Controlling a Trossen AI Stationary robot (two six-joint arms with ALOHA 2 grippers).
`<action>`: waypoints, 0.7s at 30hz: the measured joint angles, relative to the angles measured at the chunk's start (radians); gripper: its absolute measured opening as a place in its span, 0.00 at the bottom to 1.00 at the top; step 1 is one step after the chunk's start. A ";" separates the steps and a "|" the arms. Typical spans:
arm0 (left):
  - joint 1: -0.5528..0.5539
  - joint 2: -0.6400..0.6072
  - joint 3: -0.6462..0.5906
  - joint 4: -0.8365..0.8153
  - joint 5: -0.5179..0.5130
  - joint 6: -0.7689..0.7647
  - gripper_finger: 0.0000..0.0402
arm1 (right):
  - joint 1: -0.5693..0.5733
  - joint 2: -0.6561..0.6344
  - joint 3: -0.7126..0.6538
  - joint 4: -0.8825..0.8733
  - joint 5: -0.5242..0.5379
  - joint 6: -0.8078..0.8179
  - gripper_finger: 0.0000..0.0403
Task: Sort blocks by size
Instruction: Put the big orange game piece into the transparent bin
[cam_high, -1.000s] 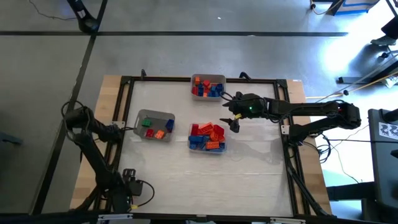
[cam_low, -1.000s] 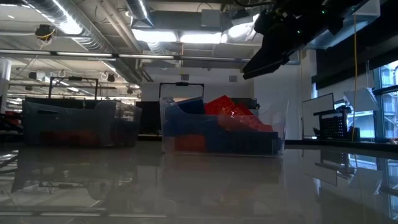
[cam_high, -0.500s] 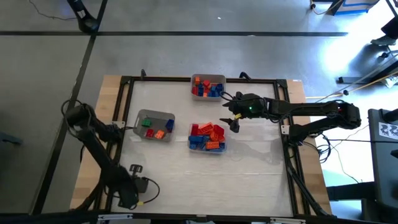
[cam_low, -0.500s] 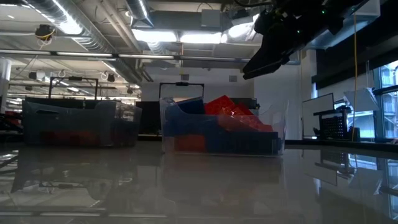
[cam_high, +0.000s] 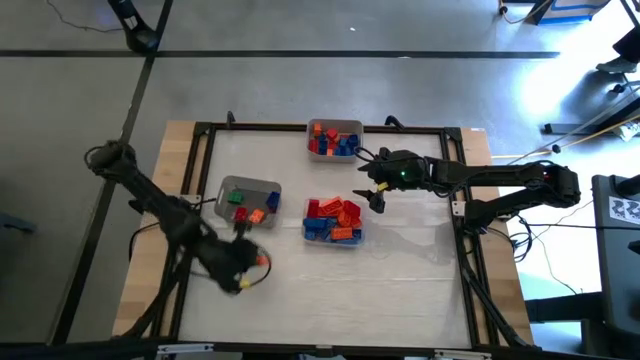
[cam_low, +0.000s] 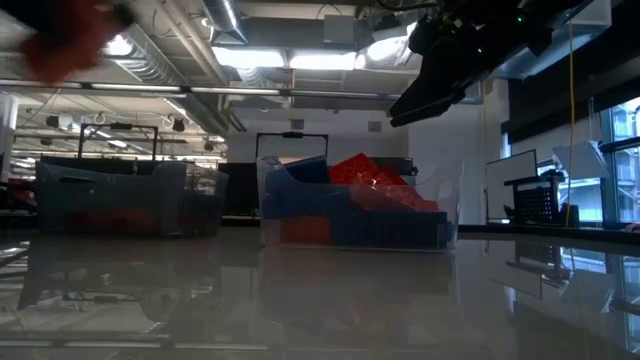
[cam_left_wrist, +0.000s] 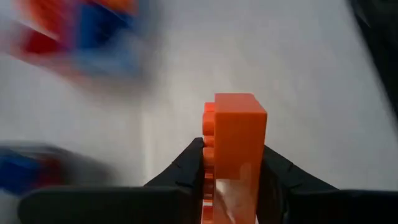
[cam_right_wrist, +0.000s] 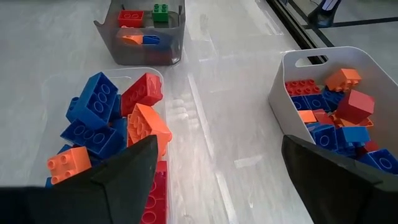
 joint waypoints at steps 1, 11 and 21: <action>0.032 -0.019 0.000 0.014 -0.040 0.034 0.20 | 0.000 0.000 0.000 0.000 0.000 0.000 0.85; 0.362 0.020 0.001 0.329 -0.071 0.373 0.20 | 0.000 0.000 0.000 0.003 0.000 0.000 0.85; 0.557 0.254 0.001 0.793 0.109 0.544 0.21 | 0.000 0.000 0.000 0.003 0.000 0.000 0.85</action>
